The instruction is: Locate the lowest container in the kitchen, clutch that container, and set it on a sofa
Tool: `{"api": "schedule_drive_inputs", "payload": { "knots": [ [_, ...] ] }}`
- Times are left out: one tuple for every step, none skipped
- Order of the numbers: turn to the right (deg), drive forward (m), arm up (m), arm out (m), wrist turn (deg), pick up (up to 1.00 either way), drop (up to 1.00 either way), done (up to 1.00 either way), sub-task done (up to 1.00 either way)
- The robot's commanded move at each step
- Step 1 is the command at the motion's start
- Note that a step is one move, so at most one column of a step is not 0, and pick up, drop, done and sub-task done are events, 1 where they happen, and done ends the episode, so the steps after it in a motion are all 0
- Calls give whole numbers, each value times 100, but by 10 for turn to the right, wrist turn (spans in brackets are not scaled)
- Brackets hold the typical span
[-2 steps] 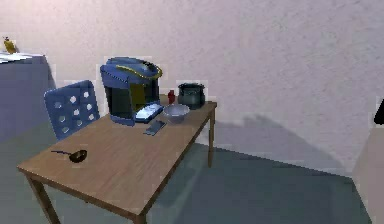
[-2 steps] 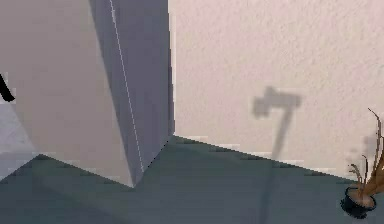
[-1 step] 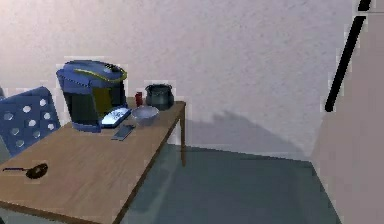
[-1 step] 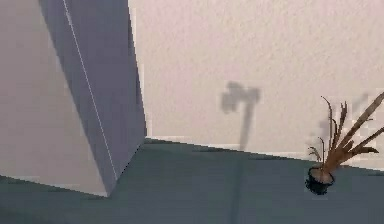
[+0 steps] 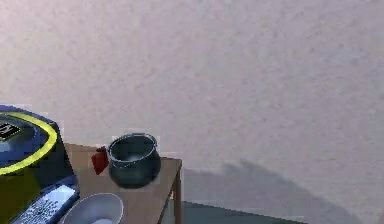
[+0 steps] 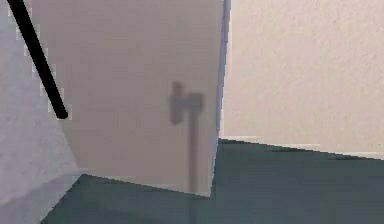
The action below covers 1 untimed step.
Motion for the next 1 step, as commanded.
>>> {"api": "schedule_drive_inputs", "payload": {
  "knots": [
    [-450, 0, 0, 0, 0, 0, 0, 0, 0]
  ]
}}
